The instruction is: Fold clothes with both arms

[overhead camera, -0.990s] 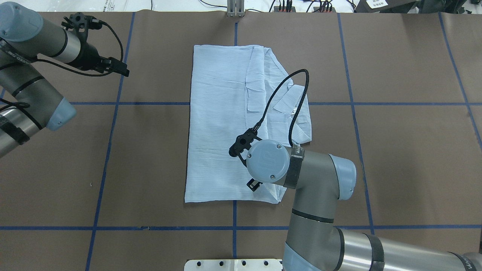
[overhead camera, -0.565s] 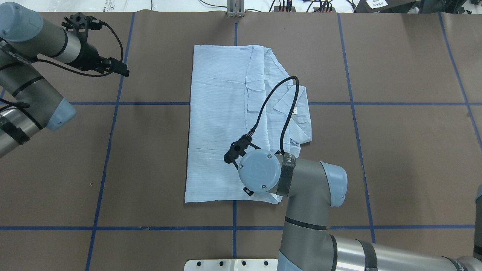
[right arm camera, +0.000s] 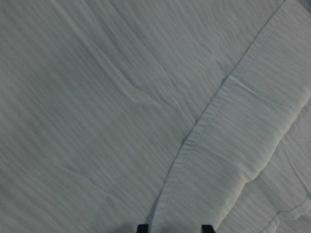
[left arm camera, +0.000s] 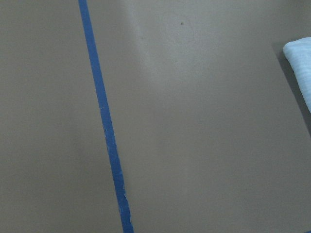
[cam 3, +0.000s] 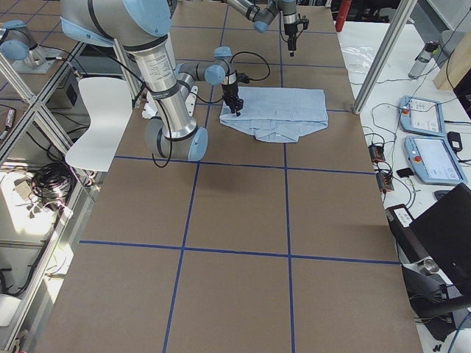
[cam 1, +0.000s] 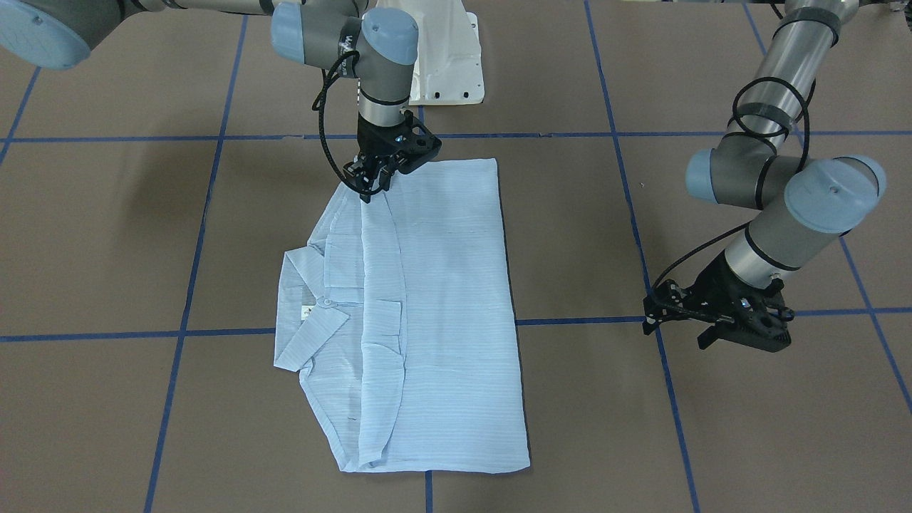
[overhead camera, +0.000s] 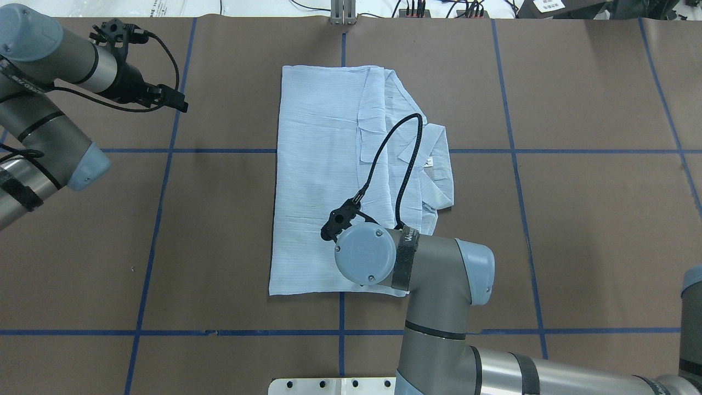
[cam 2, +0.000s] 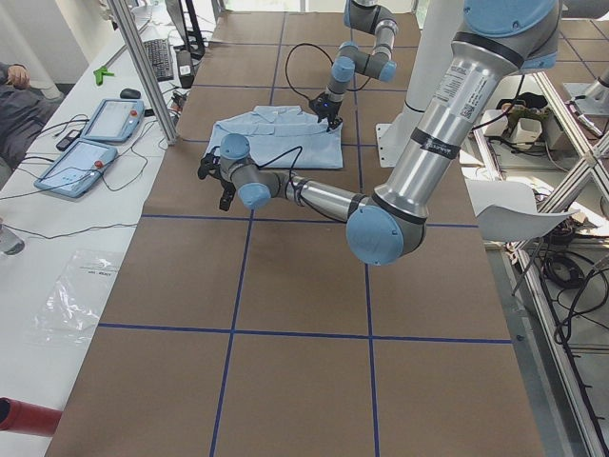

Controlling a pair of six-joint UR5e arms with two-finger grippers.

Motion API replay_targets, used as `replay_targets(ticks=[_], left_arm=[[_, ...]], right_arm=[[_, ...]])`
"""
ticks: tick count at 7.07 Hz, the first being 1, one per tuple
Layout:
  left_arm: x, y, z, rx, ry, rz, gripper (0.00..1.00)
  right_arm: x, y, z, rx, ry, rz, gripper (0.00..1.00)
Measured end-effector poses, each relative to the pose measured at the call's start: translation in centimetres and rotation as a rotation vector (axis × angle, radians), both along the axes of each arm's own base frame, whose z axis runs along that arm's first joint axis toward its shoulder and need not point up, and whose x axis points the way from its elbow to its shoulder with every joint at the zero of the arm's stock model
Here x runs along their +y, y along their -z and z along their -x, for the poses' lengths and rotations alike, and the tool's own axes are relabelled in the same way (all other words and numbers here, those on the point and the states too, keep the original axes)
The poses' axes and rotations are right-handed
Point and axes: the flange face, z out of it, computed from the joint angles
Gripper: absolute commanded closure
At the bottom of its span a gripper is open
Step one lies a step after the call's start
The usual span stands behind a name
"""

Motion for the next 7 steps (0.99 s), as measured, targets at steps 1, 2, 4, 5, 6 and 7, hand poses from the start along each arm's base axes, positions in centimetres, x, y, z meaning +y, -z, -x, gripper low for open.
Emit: replay_targets(ticks=[1,2,4,5,6,7], left_arm=[[0.0,0.1,0.0,0.001,-0.001,-0.001,0.00],[0.0,0.1,-0.1,0.002,-0.001,-0.002,0.00],[0.1,0.2,0.0,0.003,0.000,-0.003,0.00],[0.1,0.3,-0.1,0.003,0.000,-0.003,0.00],[0.1,0.2,-0.1,0.002,0.000,-0.003,0.00],[0.1,0.2,-0.1,0.002,0.000,-0.003,0.00]], right_arm=[[-0.5,-0.1,-0.5,0.010,-0.011,-0.003,0.97],[-1.0,-0.4,-1.1,0.018,-0.021,-0.003,1.00],[-0.8,-1.3,-3.2,0.021,-0.028,0.000,1.00],[-0.5,-1.2,-4.0,0.008,-0.026,0.004,0.75],[-0.2,-0.6,-4.1,-0.016,-0.030,0.022,0.57],[0.0,0.1,-3.8,-0.046,-0.049,0.048,0.56]])
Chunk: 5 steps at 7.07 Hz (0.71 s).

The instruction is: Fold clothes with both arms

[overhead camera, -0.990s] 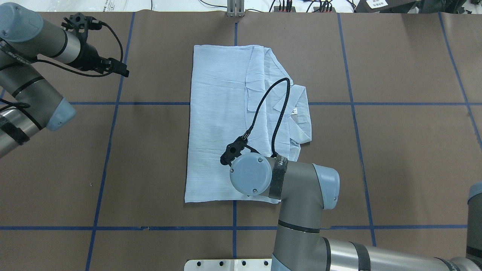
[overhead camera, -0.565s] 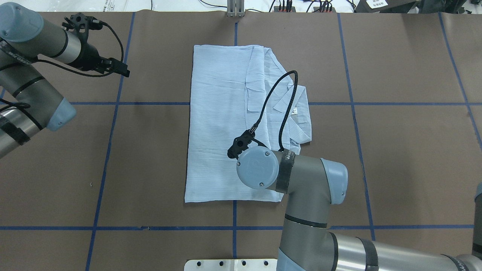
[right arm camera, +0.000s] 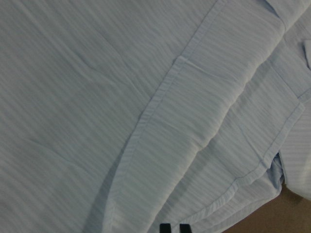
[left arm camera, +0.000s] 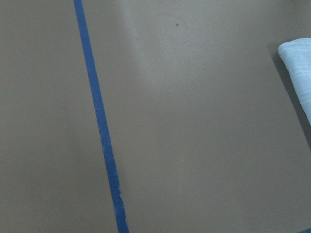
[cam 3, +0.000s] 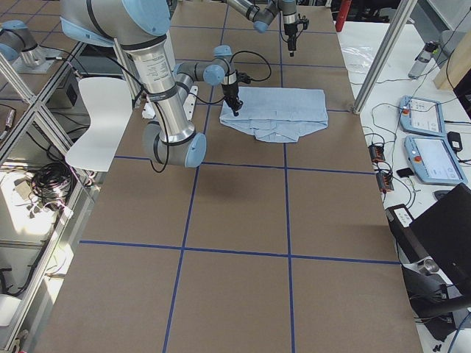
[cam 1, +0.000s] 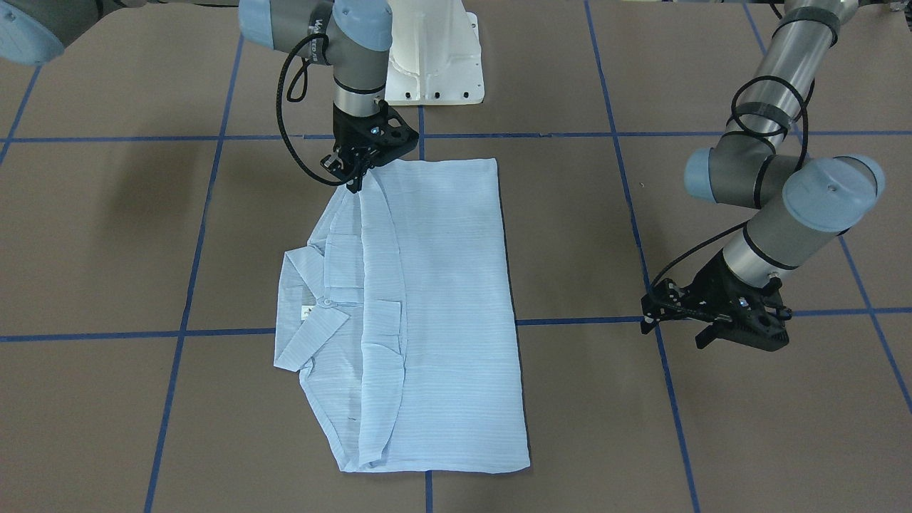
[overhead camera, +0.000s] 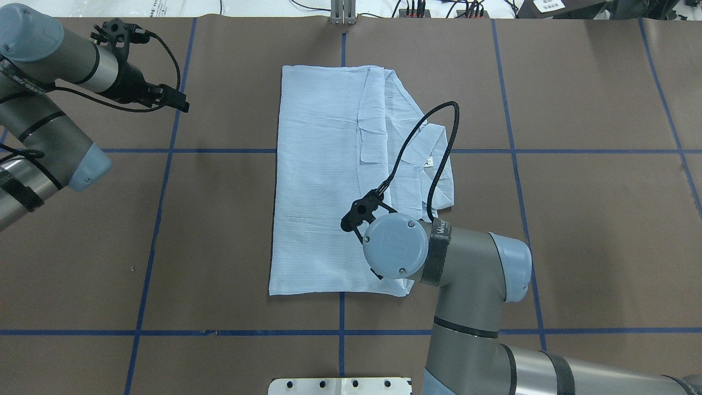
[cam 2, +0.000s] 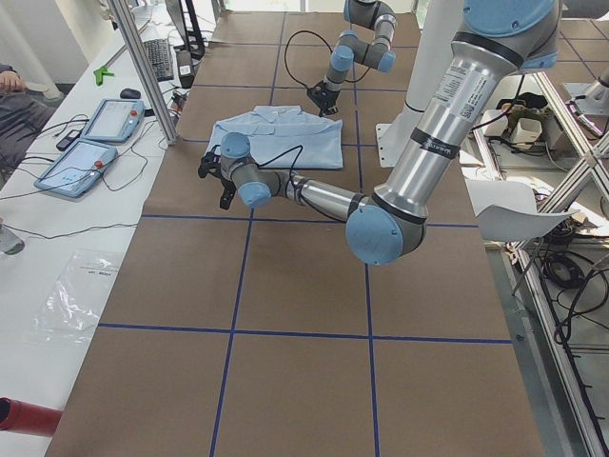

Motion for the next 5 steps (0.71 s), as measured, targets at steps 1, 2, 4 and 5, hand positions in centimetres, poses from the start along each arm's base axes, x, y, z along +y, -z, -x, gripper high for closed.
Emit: replay_targets(ticks=[1,2,4,5], left_arm=[[0.0,0.0,0.0,0.000,0.000,0.000,0.00],[0.0,0.0,0.0,0.000,-0.001,0.000,0.00],[0.1,-0.1,0.0,-0.001,-0.001,0.001,0.00],[0.1,-0.1,0.0,-0.001,-0.001,0.001,0.00]], right_arm=[[0.0,0.9,1.1,-0.025,-0.020,0.020,0.55],[-0.1,1.4,2.4,-0.033,-0.027,0.030,0.56],[0.5,1.2,3.9,-0.024,-0.020,0.038,0.64],[0.8,1.0,4.2,-0.018,-0.014,0.039,0.64]])
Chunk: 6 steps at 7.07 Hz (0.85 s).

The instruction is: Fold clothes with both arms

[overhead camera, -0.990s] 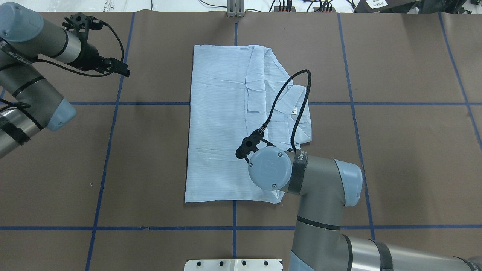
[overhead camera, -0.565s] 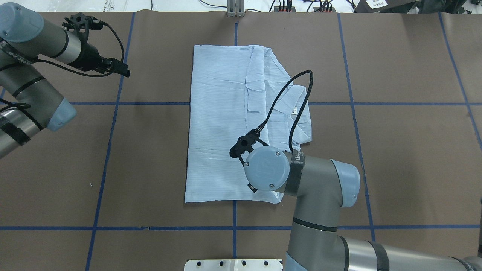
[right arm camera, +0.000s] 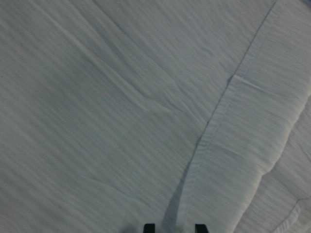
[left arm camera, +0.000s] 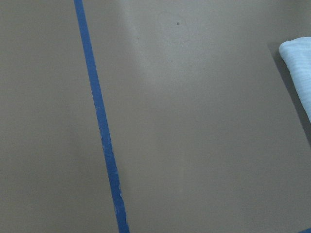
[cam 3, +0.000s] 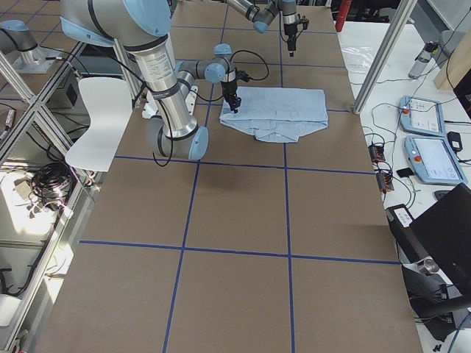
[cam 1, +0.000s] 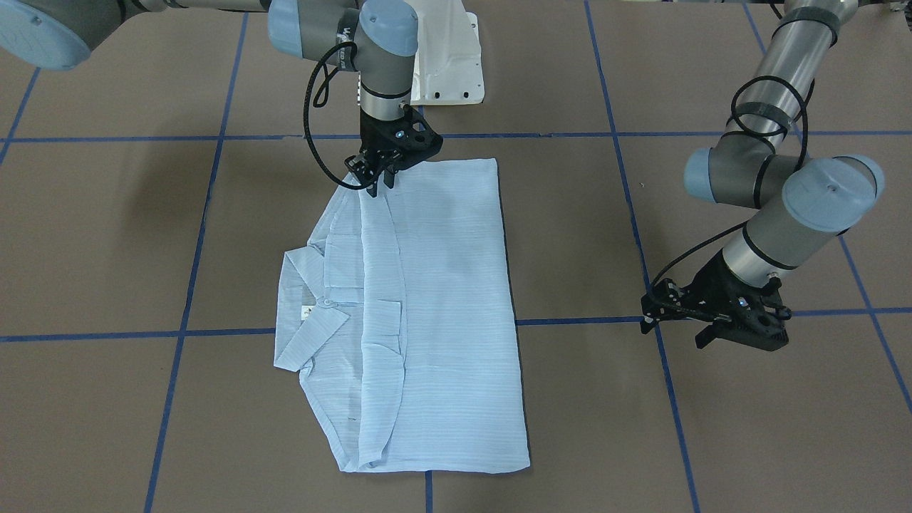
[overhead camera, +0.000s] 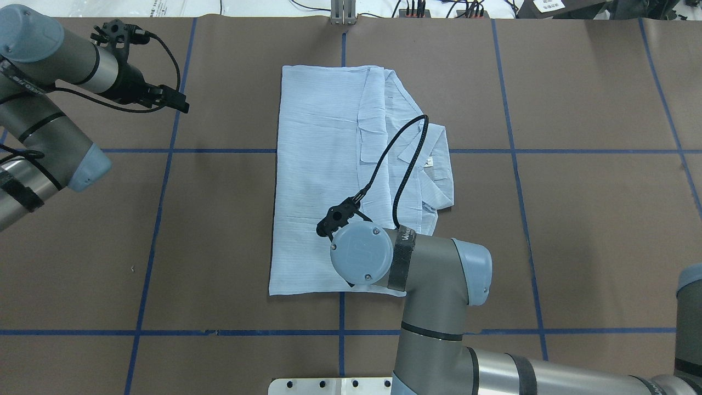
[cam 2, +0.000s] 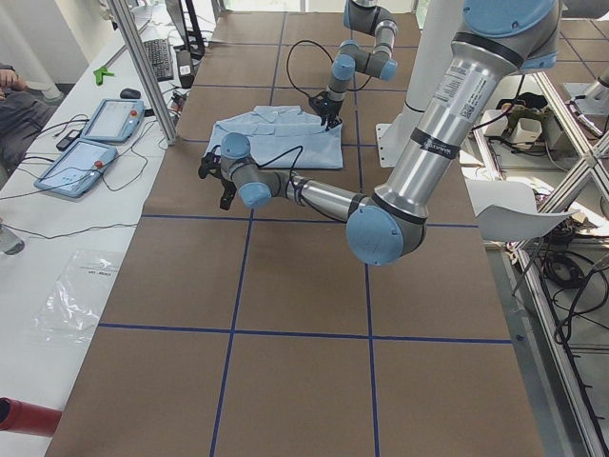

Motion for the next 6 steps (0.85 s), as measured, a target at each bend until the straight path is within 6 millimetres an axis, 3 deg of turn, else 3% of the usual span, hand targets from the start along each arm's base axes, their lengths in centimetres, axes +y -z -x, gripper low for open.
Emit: replay_targets(ticks=[1,3,6], left_arm=[[0.00,-0.01,0.00,0.000,0.000,0.000,0.00],[0.00,-0.02,0.00,0.000,0.000,0.000,0.00],[-0.01,-0.03,0.00,0.000,0.000,0.000,0.00]], right_arm=[[0.35,-0.27,0.16,0.006,0.005,0.000,0.68],[0.59,-0.68,0.22,0.015,0.008,-0.003,1.00],[0.09,-0.72,-0.44,0.027,-0.003,-0.009,1.00]])
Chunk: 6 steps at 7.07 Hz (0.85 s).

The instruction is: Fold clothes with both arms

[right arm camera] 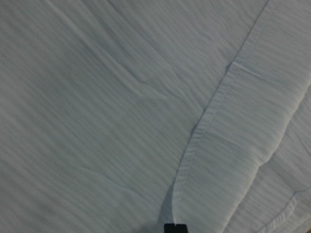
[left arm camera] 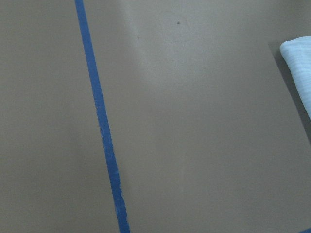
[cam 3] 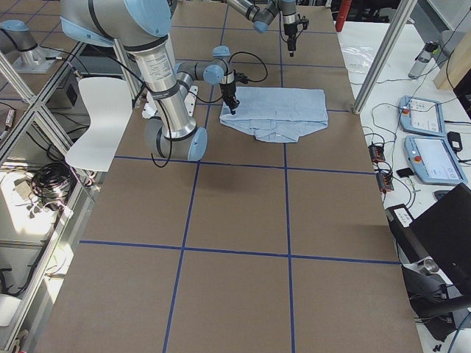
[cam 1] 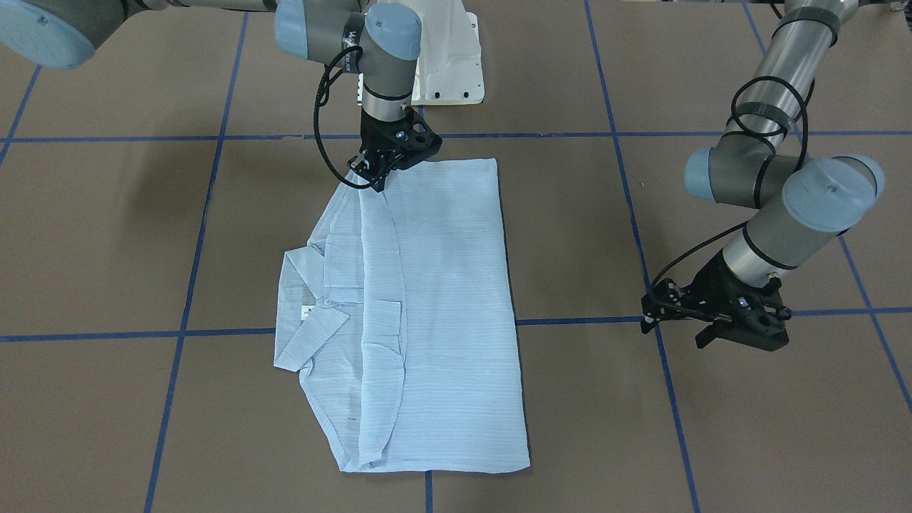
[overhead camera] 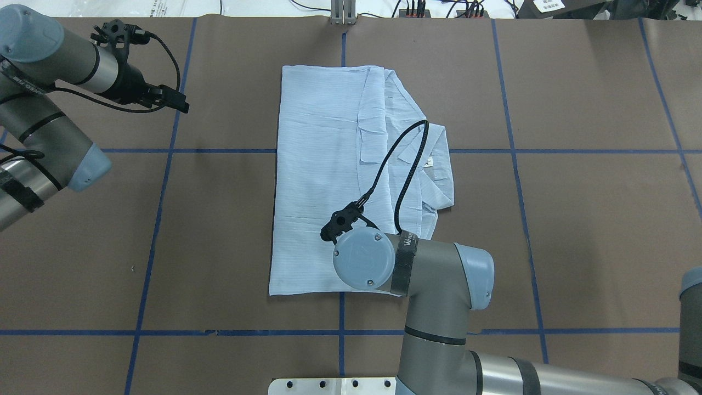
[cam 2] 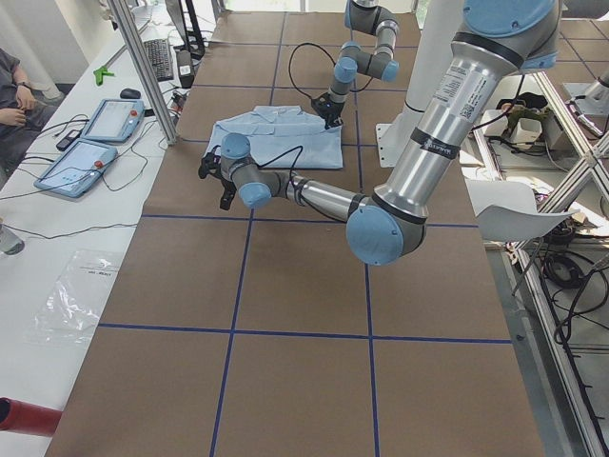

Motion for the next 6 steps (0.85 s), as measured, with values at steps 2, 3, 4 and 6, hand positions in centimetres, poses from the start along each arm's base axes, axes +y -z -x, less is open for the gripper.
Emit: replay_targets(ticks=[2,3,4,6], left_arm=[[0.0,0.1,0.0,0.001,0.000,-0.001,0.00],[0.0,0.1,0.0,0.001,0.000,-0.001,0.00],[0.0,0.1,0.0,0.001,0.000,-0.002,0.00],[0.0,0.1,0.0,0.001,0.001,-0.003,0.00]], right_arm=[[-0.2,-0.7,-3.1,0.016,-0.021,0.007,1.00],[0.0,-1.9,-4.9,0.023,-0.034,0.017,1.00],[0.3,-3.2,-6.0,0.027,-0.069,0.045,0.91],[0.8,-4.6,-6.3,0.022,-0.155,0.114,0.00]])
